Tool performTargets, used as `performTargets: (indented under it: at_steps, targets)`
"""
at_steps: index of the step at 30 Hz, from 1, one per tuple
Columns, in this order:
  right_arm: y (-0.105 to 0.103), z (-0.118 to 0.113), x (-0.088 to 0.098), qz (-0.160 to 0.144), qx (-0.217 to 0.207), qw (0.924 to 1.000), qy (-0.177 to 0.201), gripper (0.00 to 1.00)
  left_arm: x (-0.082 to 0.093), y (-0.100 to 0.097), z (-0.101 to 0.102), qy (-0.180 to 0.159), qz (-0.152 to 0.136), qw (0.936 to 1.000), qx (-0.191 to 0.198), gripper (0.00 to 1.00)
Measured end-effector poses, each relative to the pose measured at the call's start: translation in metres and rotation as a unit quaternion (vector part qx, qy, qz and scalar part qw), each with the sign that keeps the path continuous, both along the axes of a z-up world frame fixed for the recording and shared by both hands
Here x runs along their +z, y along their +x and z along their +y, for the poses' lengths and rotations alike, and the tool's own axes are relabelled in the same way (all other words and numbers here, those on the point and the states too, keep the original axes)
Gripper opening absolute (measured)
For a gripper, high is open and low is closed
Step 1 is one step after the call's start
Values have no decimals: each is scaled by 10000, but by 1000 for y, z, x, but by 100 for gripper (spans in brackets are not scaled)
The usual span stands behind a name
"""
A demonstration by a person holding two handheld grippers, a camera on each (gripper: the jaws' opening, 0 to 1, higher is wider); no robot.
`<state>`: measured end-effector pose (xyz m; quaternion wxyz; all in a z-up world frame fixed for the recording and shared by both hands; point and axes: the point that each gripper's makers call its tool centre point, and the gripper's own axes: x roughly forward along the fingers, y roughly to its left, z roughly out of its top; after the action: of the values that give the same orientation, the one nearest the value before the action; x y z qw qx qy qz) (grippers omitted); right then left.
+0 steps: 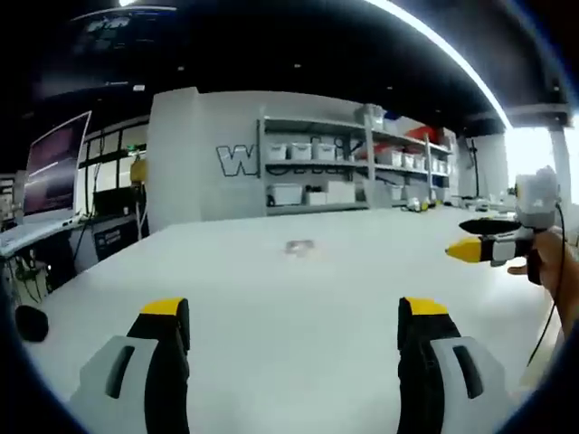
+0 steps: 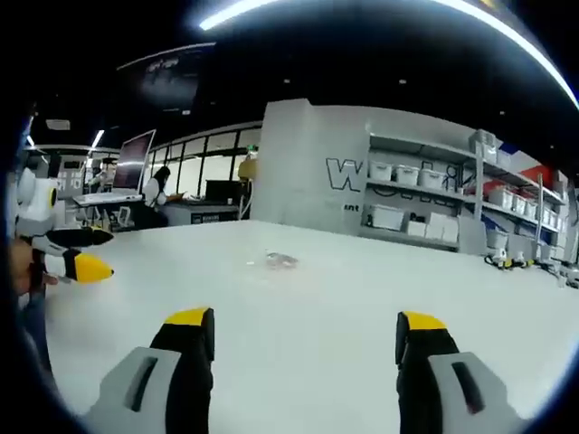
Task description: Open the resealable bag by pulling the two sides of the seal apart until the entire bag opening is separated and visibly accessible.
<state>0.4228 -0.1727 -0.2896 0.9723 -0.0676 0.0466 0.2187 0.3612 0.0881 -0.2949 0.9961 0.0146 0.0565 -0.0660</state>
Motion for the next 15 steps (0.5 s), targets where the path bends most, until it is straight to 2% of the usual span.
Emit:
performTargets:
  at_steps: [15]
  targets:
    - [0,1,1,-6,20,10000,-9,82,2,-1,-1,-32,-71,10000,8,94]
